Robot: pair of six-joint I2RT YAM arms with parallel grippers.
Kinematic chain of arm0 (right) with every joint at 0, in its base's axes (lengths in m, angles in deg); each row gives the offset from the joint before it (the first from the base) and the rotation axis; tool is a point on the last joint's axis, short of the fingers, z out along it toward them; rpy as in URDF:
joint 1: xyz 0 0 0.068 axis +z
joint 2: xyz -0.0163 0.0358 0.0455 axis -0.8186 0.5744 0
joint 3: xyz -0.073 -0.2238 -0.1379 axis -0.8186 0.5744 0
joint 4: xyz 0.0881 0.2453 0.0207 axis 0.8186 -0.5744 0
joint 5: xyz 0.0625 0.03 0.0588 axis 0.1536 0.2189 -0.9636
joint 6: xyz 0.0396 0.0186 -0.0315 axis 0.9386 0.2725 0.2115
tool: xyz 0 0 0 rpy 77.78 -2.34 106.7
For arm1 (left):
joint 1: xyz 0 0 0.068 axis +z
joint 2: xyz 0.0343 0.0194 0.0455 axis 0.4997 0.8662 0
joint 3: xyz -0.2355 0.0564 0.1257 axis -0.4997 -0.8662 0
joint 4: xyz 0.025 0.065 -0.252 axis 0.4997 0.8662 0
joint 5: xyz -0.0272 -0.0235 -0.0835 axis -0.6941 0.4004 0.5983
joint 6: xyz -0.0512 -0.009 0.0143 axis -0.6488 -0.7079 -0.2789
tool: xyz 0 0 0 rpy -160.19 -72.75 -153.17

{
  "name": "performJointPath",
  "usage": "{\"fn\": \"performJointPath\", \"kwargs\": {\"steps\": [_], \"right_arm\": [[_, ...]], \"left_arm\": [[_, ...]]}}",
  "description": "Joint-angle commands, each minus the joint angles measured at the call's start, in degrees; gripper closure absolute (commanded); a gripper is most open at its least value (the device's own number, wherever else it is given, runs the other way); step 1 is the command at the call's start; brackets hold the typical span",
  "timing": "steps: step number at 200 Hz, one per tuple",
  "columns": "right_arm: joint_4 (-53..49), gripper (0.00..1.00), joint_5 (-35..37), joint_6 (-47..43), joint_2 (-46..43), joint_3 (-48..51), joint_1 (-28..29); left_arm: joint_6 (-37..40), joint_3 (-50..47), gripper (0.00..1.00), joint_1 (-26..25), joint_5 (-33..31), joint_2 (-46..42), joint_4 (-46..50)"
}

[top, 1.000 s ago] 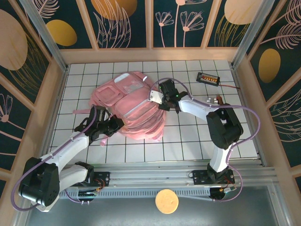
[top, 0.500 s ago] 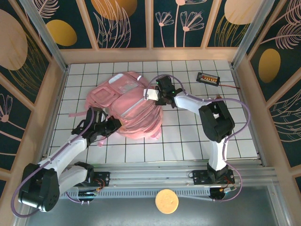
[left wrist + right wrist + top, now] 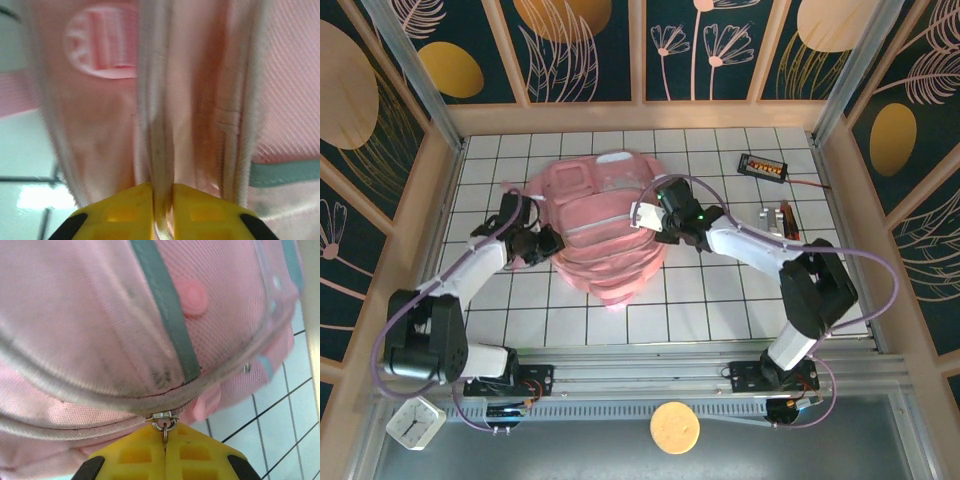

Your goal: Pack books, pencil case, and school supplies into a backpack

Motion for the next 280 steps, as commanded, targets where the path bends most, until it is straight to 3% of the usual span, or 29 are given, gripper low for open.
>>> {"fn": "performJointPath", "kwargs": {"steps": [1,22,41,59,72,92,120,149,206,236,280], "right_arm": [[-8.94,1.0,0.46,9.37,-3.58,0.06,2.42],[-12.98,1.0,-2.91,15.06,-2.6,-2.31,3.56],[-15.42,1.0,-5.47,18.77,-0.24,-5.3,3.92],[-17.41,1.0,-7.68,21.09,1.94,-8.31,3.95],[-18.42,1.0,-8.93,22.5,2.67,-9.89,4.07],[-19.03,1.0,-10.58,24.13,3.21,-11.58,4.45],[-20.03,1.0,-10.82,25.09,3.85,-12.81,5.53],[-20.32,1.0,-10.46,26.47,4.27,-13.18,6.69],[-21.55,1.0,-9.51,28.11,4.1,-14.0,7.87],[-21.52,1.0,-9.02,28.48,3.81,-13.89,8.02],[-21.86,1.0,-8.57,29.12,6.34,-16.93,7.96]], "left_arm": [[7.09,4.9,0.68,4.6,-5.15,2.34,5.67],[5.05,6.54,0.44,5.25,-2.06,0.96,6.62],[-4.15,2.83,0.29,5.18,5.71,-4.39,2.24],[-20.72,-7.1,0.25,4.73,13.41,-13.4,-10.31],[-33.6,-14.63,0.23,2.8,14.67,-20.15,-20.55],[-46.3,-22.11,0.24,-3.88,11.04,-26.62,-28.34],[-55.2,-26.2,0.27,-12.33,4.33,-29.17,-34.44],[-58.99,-27.46,0.33,-16.1,1.03,-25.96,-40.77],[-61.36,-27.37,0.42,-20.29,0.25,-15.12,-50.98],[-60.6,-26.9,0.41,-21.45,0.87,-16.55,-47.12],[-61.29,-30.05,0.35,-21.74,-0.26,-26.84,-37.62]]}}
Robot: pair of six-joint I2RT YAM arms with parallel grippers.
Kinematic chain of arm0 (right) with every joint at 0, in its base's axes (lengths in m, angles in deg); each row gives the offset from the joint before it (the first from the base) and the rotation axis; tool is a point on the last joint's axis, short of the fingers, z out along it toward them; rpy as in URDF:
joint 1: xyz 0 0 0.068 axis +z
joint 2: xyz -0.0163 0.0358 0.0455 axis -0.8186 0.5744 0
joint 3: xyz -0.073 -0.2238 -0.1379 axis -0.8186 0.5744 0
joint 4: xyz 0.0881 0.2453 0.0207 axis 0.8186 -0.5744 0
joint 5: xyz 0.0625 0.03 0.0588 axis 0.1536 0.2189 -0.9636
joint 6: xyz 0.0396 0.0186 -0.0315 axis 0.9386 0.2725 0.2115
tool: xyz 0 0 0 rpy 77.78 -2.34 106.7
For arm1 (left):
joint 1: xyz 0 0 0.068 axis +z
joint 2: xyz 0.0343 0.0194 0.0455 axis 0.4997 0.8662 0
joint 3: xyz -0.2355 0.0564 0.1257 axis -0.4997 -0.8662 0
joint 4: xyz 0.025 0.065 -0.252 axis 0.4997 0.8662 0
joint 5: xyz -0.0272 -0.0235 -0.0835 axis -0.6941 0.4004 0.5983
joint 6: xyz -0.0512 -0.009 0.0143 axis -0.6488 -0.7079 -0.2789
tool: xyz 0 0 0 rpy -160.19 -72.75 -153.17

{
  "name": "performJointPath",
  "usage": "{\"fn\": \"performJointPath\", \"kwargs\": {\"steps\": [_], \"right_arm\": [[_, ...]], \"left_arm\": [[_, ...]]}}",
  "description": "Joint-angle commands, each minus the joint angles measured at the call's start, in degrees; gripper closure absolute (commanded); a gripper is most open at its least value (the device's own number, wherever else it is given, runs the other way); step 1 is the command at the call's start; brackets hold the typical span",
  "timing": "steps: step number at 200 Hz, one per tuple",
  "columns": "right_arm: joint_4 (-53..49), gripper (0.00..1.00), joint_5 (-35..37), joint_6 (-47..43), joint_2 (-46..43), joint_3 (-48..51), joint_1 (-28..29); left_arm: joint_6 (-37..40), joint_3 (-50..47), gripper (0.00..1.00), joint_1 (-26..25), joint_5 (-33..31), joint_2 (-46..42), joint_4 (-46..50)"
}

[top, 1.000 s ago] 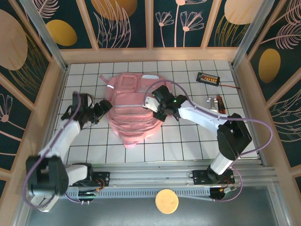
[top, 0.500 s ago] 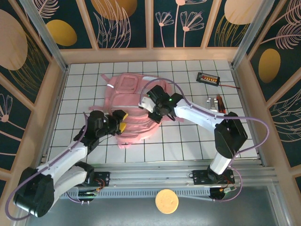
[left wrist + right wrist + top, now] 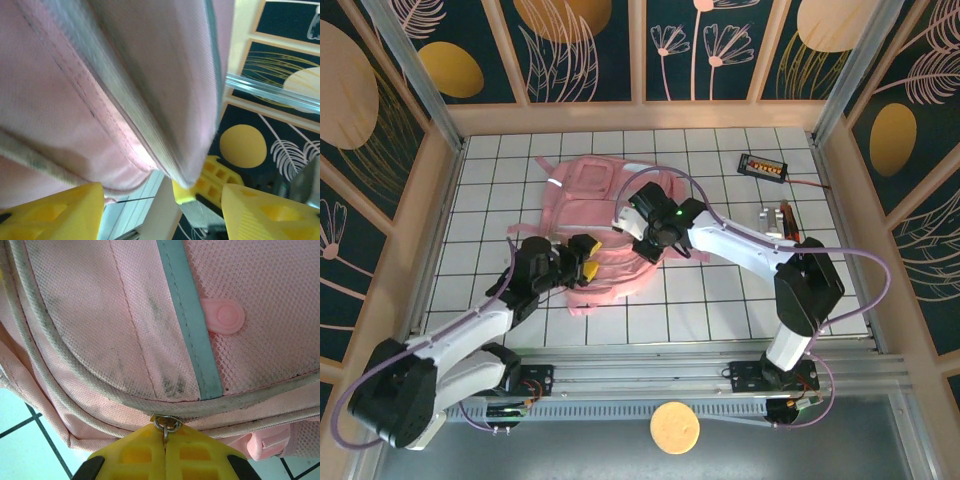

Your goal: Pack books, pencil case, and school supplies into a backpack

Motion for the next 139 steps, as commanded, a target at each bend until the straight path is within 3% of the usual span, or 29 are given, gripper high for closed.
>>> {"fn": "performJointPath", "kwargs": {"steps": [1,41,90,139], "right_arm": [[-0.46,1.0,-0.38,1.5,2.03,-4.46,0.9],[-1.16,1.0,-0.84,1.43,2.66,-6.31,1.77],[-2.77,1.0,-0.83,1.47,1.94,-6.27,2.7],[-3.52,1.0,-0.79,2.04,0.83,-6.34,4.41]], "left_arm": [[-1.14,-2.29,0.35,-0.32,-1.21,-5.02,5.31],[-3.83,-6.64,0.35,-0.4,-2.3,-7.37,2.33],[-3.2,-5.67,0.36,-0.4,-1.98,1.19,-5.55],[-1.1,-1.12,0.51,-0.4,-2.11,8.75,-8.88]]}}
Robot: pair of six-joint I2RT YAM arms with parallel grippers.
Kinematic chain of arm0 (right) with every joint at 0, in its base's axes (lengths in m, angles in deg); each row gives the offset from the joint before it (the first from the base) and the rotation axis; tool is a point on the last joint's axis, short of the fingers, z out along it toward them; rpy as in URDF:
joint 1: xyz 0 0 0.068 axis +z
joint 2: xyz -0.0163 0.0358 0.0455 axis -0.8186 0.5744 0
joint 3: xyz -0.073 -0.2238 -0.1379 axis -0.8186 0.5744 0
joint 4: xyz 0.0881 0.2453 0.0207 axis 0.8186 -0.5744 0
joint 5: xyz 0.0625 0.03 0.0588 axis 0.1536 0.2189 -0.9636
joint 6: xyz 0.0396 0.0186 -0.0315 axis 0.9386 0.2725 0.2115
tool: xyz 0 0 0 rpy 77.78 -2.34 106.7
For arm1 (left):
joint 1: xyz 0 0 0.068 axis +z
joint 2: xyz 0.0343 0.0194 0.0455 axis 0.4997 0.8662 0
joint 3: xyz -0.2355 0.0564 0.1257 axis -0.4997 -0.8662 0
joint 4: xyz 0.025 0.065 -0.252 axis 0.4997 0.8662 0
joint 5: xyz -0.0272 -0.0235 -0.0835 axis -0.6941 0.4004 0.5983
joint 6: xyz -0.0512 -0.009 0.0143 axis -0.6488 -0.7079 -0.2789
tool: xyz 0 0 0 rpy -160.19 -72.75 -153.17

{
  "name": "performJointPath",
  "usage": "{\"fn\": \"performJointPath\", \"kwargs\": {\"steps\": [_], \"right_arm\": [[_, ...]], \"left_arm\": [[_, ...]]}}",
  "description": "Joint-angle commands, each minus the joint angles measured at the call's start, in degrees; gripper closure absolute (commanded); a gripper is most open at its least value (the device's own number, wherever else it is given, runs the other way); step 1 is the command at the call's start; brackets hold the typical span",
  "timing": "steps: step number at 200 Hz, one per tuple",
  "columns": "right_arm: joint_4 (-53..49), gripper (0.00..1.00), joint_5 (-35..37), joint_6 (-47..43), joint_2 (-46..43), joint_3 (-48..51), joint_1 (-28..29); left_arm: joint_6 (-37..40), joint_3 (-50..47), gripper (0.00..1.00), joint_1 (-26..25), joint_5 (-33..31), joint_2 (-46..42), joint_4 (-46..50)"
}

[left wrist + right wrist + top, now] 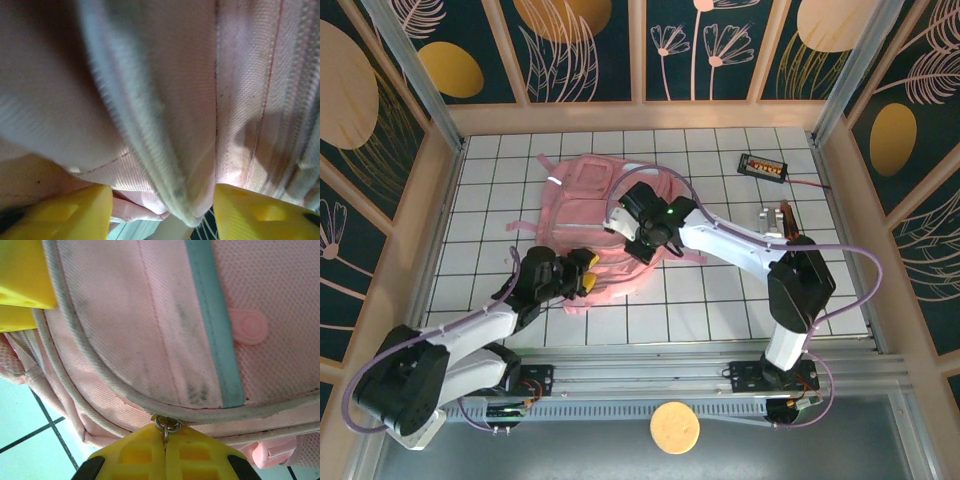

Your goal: Pack books, pencil case, and school supplies into a backpack

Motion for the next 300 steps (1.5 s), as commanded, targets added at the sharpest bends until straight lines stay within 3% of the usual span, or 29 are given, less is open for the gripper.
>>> {"fn": "performJointPath", "kwargs": {"steps": [1,14,36,71,104,172,221,246,258,261,264,266,300], "right_arm": [[-1.0,1.0,-0.95,0.76,-1.54,-2.36,1.94],[-1.07,1.0,-0.97,0.8,-1.78,-2.02,2.42],[-1.04,1.0,-1.0,0.91,-2.12,-1.09,2.52],[-1.33,1.0,0.61,-0.22,-3.08,1.76,1.15],[-2.04,1.0,-0.41,-0.94,-4.19,4.56,-4.14],[2.72,1.0,-0.29,-3.39,0.05,3.17,-14.44],[2.14,1.0,-3.13,-2.63,5.71,-3.25,-16.08],[2.27,0.69,-6.37,-1.51,3.72,-2.81,-15.48],[2.38,0.47,-8.08,-1.3,1.41,-2.14,-14.97],[2.38,0.33,-8.43,-1.26,0.71,-1.95,-14.85],[2.44,0.08,-8.75,-1.21,0.02,-1.73,-14.74],[2.36,0.03,-9.0,-1.24,-0.47,-1.59,-14.63],[2.63,0.01,-11.38,0.48,-9.44,-0.71,-14.56]], "left_arm": [[1.6,3.01,0.52,-0.25,-0.59,2.0,-4.34],[2.32,3.89,0.61,-0.25,-0.73,2.99,-4.16],[2.8,4.58,1.0,-0.24,-0.56,3.54,-4.24],[6.72,6.94,1.0,-0.16,-1.38,-0.9,4.63],[6.73,4.1,1.0,0.19,-4.07,-9.95,11.61],[4.87,-1.38,1.0,0.24,-2.8,-17.55,13.69],[4.25,-1.56,1.0,0.3,-1.74,-16.97,11.87],[3.52,-1.29,1.0,0.27,-2.0,-14.32,8.13],[3.55,-0.51,1.0,0.27,-2.18,-12.49,6.62],[3.65,-0.28,1.0,0.28,-2.18,-11.93,6.26],[3.69,0.04,1.0,0.28,-2.18,-11.43,5.91],[3.78,0.16,1.0,0.23,-2.18,-11.02,5.7],[6.29,4.34,1.0,0.26,-1.42,-5.51,4.48]]}}
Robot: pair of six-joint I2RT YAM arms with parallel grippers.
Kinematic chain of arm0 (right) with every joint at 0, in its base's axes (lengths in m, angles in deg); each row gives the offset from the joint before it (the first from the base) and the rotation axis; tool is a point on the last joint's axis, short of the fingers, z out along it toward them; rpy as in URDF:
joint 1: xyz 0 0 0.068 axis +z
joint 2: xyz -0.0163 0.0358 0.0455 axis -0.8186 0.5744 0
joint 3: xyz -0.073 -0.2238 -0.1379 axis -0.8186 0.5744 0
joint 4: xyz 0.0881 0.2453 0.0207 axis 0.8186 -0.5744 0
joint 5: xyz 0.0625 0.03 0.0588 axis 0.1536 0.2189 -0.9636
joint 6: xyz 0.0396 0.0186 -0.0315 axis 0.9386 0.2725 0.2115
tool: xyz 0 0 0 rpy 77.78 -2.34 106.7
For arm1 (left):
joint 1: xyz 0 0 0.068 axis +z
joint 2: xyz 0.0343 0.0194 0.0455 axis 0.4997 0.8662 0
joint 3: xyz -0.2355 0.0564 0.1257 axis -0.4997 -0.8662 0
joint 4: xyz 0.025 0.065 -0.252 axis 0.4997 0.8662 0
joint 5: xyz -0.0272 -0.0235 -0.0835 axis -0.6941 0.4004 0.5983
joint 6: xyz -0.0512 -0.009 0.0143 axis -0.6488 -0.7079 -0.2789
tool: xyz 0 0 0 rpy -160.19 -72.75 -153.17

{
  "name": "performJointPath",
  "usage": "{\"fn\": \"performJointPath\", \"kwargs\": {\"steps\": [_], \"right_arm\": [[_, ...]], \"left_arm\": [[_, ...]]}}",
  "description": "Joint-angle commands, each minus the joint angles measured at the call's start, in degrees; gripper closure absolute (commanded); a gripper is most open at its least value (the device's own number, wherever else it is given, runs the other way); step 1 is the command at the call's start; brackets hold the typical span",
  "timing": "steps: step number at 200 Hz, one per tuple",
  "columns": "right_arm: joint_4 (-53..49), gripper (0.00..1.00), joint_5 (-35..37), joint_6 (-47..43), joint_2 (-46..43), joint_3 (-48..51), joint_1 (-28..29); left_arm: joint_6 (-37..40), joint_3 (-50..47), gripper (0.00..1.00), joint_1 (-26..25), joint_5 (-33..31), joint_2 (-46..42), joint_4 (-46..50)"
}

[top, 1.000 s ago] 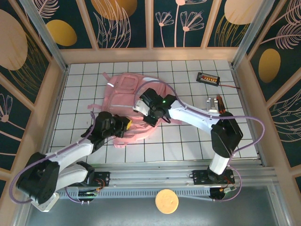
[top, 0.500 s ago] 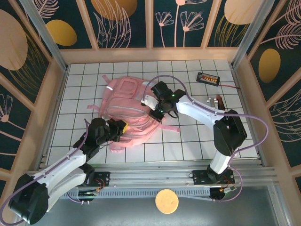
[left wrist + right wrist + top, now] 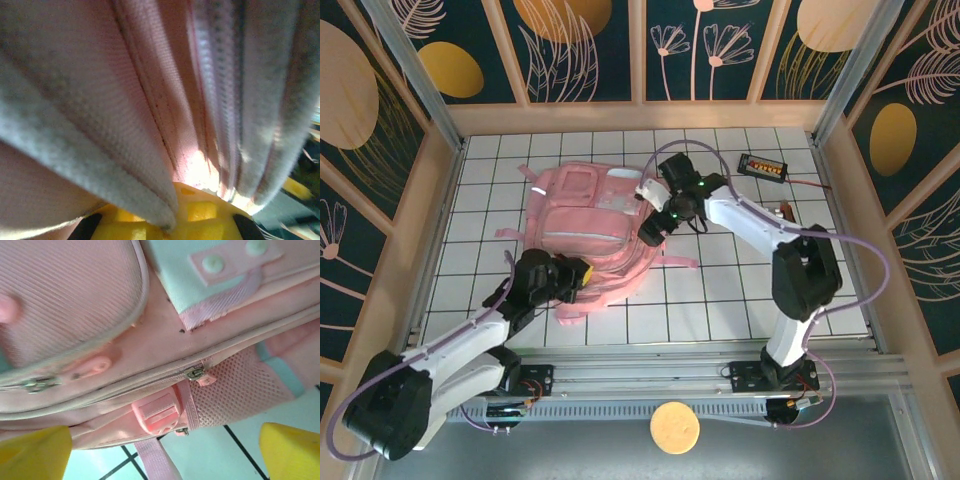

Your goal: Pack books, pencil case, and school supplies into a backpack

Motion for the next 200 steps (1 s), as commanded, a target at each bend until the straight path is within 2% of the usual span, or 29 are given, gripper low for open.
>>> {"fn": "performJointPath", "kwargs": {"steps": [1,30,55,89,109,129,159,172,181,190,200], "right_arm": [[0.86,0.01,-0.74,2.12,-9.08,0.13,0.69],[6.99,0.01,-1.89,7.97,-16.39,-0.32,-0.57],[17.2,0.01,-1.11,15.66,-21.85,1.63,-1.14],[33.87,0.01,5.95,28.06,-30.27,11.36,-1.41],[39.61,0.01,9.68,31.37,-34.75,17.01,-1.48],[40.97,0.01,11.5,31.6,-38.13,20.06,-1.71],[35.56,0.01,12.42,31.17,-40.52,20.65,-2.8],[34.16,0.01,13.72,31.36,-41.93,21.67,-3.24],[33.21,0.01,15.16,31.97,-42.72,22.39,-3.34],[32.2,0.01,16.0,32.8,-43.4,22.94,-3.32],[30.94,0.01,16.84,33.94,-43.72,23.48,-5.83]], "left_arm": [[2.37,4.39,1.0,0.35,0.74,2.82,-4.41],[4.47,7.4,1.0,0.35,1.3,5.63,-3.86],[4.05,8.4,1.0,0.35,1.57,8.05,-6.31],[3.85,12.04,1.0,0.35,2.73,14.09,-9.69],[5.82,16.51,1.0,0.29,3.43,19.15,-9.85],[6.04,19.9,1.0,0.31,3.84,24.5,-12.33],[6.14,25.81,1.0,0.28,5.58,33.17,-14.77],[6.46,28.21,0.91,0.28,5.97,35.68,-14.52],[6.76,29.53,0.73,0.28,6.06,36.72,-13.72],[7.22,30.42,0.6,0.28,5.95,37.07,-12.8],[8.25,31.34,0.44,0.27,5.89,36.95,-10.86]]}}
